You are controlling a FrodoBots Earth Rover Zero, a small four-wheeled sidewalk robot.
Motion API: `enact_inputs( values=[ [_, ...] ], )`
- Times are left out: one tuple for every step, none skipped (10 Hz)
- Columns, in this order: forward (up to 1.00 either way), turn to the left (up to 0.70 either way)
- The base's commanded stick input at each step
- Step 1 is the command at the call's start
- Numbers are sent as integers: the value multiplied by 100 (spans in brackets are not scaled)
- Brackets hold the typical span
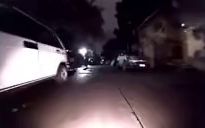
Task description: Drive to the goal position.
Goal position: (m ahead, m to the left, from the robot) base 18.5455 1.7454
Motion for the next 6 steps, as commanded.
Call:
enact_inputs(
  values=[
    [100,0],
    [100,0],
    [100,0],
    [100,0],
    [100,0],
    [100,0]
  ],
)
